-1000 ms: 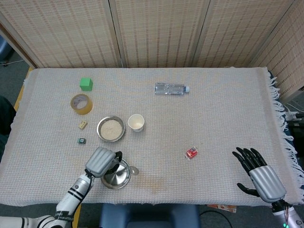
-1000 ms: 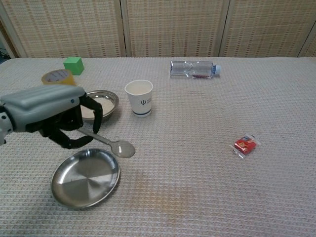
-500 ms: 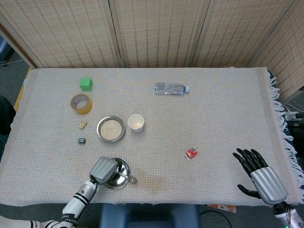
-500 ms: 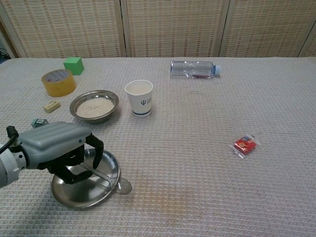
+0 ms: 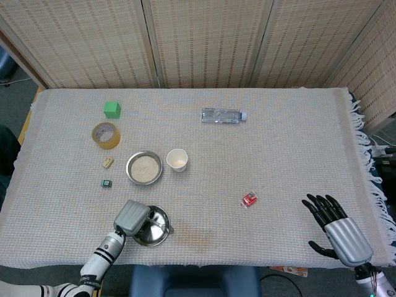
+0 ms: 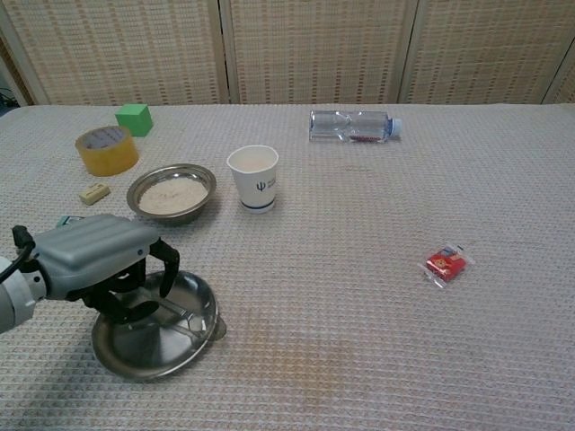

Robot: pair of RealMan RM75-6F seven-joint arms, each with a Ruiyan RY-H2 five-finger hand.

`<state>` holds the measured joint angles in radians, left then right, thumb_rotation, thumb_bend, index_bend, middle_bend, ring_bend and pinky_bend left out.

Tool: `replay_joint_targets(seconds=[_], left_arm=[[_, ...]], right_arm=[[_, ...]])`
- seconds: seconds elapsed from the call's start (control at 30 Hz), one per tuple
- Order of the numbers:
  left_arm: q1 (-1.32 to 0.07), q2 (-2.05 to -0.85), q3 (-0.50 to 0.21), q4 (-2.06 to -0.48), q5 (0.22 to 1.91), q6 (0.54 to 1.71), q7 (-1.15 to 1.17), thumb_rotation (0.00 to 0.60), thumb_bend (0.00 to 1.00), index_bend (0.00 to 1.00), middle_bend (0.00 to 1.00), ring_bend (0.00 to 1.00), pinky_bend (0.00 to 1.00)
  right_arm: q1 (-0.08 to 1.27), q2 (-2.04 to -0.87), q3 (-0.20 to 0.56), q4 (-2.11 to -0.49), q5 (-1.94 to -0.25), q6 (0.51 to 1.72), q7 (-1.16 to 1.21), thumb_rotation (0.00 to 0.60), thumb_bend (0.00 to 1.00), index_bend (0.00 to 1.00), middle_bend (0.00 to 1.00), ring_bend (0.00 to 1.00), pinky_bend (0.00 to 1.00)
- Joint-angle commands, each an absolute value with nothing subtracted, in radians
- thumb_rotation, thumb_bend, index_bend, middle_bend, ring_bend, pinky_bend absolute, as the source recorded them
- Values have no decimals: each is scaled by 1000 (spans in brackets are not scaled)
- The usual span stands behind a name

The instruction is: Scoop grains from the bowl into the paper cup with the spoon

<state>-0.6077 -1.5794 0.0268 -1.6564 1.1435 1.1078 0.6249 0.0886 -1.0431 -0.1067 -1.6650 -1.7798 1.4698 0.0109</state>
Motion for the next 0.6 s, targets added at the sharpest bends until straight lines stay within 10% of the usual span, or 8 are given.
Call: replay_joint_targets(seconds=[0.03,0.37,0.6], left_arm=[[-608,-1573,22,-1657,1130,1097,627,600,399,584,1000,1000,1000],[-612,-1528,5,-1704,1107,1081,632,600,400,201,1000,1000,1000],[-576,-1428,-4,-1800,1149,1098,493,600,400,117,1000,997,1000]], right_arm=[[88,-1043,-107,-1666,-1779,1469,10,600,96,0,0,0,0],[89,-1042,-105,-1667,-1773,1464,8,600,96,0,0,0,0],[88,-1042,-104,-1666,-1774,1470,8,600,97,0,0,0,0]])
